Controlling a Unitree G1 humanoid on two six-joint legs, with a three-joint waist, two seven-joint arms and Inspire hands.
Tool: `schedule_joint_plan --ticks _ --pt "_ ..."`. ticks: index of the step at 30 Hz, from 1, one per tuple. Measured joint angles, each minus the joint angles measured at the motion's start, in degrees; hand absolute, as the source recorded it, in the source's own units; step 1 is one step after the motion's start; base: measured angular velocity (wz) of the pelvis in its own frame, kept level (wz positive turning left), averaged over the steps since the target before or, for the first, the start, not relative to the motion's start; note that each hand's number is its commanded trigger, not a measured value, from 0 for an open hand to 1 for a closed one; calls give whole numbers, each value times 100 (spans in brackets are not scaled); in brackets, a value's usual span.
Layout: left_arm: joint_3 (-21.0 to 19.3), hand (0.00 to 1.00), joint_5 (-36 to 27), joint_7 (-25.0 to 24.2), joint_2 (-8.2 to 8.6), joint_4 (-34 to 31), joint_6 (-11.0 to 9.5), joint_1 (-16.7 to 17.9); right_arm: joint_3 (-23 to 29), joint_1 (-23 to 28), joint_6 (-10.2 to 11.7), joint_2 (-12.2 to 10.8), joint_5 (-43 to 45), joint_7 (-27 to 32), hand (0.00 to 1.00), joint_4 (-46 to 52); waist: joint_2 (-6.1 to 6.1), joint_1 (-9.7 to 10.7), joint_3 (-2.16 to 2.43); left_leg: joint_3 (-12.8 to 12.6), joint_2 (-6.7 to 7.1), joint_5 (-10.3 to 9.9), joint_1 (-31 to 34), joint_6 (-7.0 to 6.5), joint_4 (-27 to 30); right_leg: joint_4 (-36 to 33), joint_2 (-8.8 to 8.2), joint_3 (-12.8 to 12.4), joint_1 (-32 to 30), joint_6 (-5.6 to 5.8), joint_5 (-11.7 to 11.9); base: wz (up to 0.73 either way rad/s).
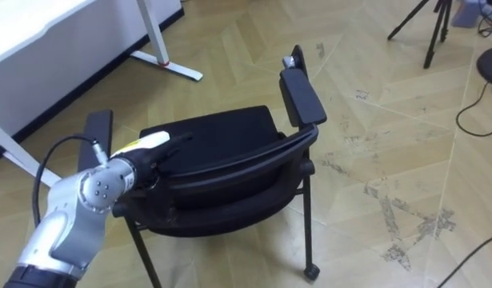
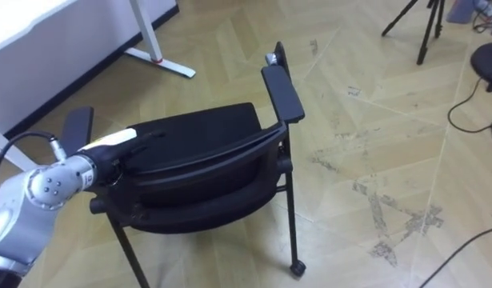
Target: Push chair
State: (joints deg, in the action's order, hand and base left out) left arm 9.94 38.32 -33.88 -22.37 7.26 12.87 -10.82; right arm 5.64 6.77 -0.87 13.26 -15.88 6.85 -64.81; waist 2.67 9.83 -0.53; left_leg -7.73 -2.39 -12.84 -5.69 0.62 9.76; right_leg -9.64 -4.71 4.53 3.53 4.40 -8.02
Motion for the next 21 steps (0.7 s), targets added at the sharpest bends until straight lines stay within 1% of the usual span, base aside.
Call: schedule_joint_plan --ticks 3,5,10,11,12,16,21 --pt "50 100 10 4 -43 24 -72 0 -5 12 -15 -1 -4 22 0 20 5 0 -2 1 0 0 -3 0 6 -5 0 0 4 -1 -2 0" --pt "172 100 12 3 -126 14 -109 0 -14 5 -45 -1 3 62 0 42 13 1 -6 -2 0 1 -27 0 8 -4 0 -6 22 -1 -2 0" --pt "341 100 122 5 -261 8 -208 13 8 -41 -45 -1 22 95 0 43 29 22 -12 -14 0 1 -60 0 9 -3 0 -17 46 2 -8 0" --pt "380 100 144 97 -273 -12 -208 34 8 -51 -45 -1 22 119 0 42 30 23 -11 -14 0 1 -57 0 13 -3 0 -16 45 1 -9 0" --pt "388 100 177 154 -269 -33 -208 63 8 -55 -45 -1 22 121 0 42 30 23 -11 -14 0 1 -56 0 15 -2 0 -17 45 1 -9 0" --pt "386 100 395 455 -157 -47 -198 134 9 -53 -47 -14 -45 121 0 43 23 30 -13 -10 0 1 -32 0 31 -3 0 -26 37 2 -10 0" --pt "371 100 505 658 -122 -22 -186 147 13 -62 -46 -87 -82 119 0 41 -6 73 -12 -12 0 1 -37 0 55 -2 4 -45 37 2 -10 0"
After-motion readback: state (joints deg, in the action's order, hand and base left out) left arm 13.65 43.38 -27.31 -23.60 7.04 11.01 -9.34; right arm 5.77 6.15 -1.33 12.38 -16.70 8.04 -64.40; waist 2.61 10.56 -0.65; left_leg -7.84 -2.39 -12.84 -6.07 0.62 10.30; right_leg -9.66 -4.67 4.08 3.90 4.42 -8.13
